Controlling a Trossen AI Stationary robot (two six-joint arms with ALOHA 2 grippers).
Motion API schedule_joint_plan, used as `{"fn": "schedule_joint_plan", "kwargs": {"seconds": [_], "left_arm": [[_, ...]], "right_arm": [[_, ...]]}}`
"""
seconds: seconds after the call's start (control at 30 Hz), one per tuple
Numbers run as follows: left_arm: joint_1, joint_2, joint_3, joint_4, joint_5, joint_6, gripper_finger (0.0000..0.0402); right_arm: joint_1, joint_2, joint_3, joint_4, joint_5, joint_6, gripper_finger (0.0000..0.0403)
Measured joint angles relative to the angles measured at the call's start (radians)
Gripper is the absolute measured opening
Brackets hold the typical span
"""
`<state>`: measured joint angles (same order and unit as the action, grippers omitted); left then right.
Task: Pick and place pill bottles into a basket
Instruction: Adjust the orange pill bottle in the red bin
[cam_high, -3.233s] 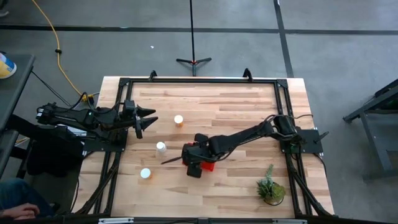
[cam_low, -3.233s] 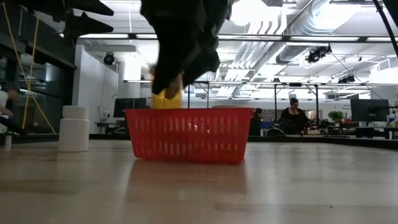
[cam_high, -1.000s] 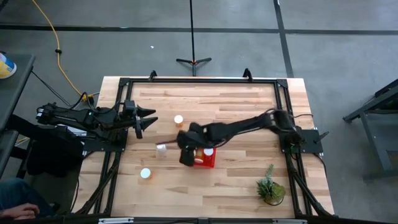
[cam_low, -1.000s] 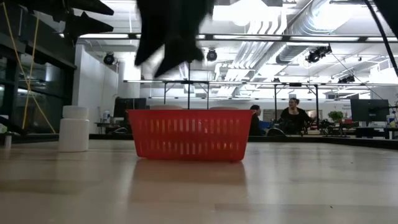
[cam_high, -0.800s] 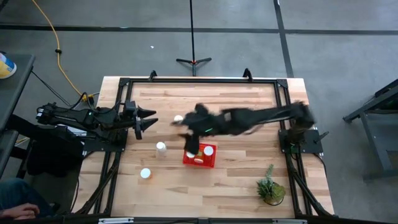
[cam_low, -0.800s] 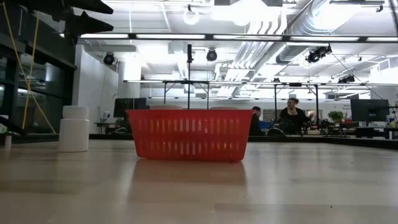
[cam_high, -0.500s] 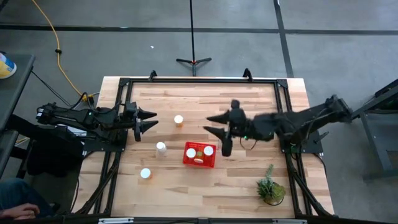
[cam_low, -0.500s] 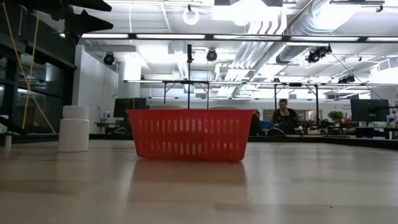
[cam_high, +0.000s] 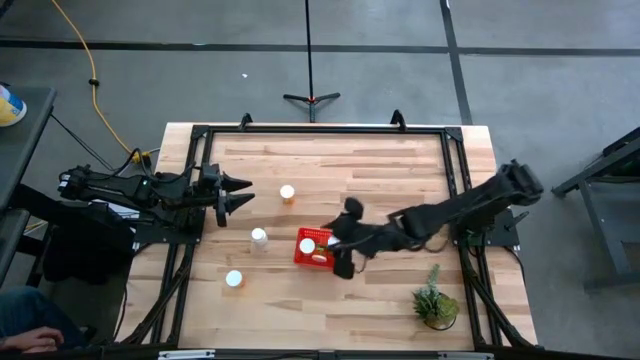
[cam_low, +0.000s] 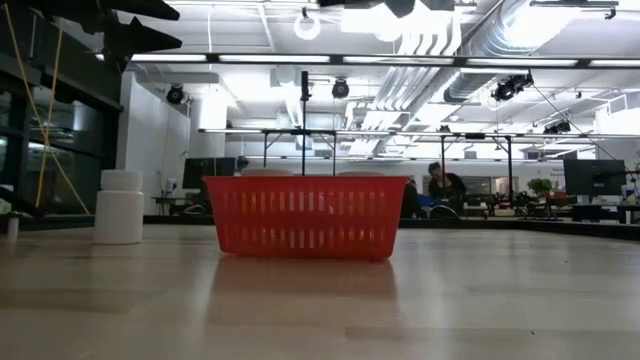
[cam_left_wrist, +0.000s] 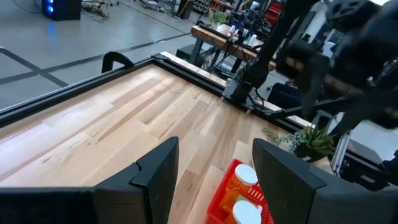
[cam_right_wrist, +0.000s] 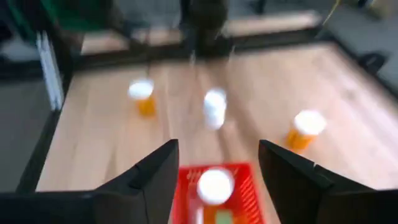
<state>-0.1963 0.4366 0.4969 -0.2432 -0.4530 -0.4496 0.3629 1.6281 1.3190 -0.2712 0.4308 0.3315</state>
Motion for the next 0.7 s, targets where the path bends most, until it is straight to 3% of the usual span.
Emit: {"fn": "schedule_joint_plan", "kwargs": {"seconds": [0.13, 0.37, 0.7], "left_arm": [[0.000, 0.000, 0.000, 0.000, 0.000, 0.000, 0.0239], [0.000, 0.000, 0.000, -0.001, 0.000, 0.000, 0.0239], [0.000, 0.000, 0.000, 0.000, 0.001, 0.000, 0.0239]], "right_arm": [[0.004, 0.144, 0.127, -0.180, -0.076, 0.010, 0.0225], [0.002, 0.335, 0.317, -0.405, -0.115, 0.041, 0.0216], [-0.011, 0.402, 0.363, -0.489, -0.132, 0.082, 0.0213]]}}
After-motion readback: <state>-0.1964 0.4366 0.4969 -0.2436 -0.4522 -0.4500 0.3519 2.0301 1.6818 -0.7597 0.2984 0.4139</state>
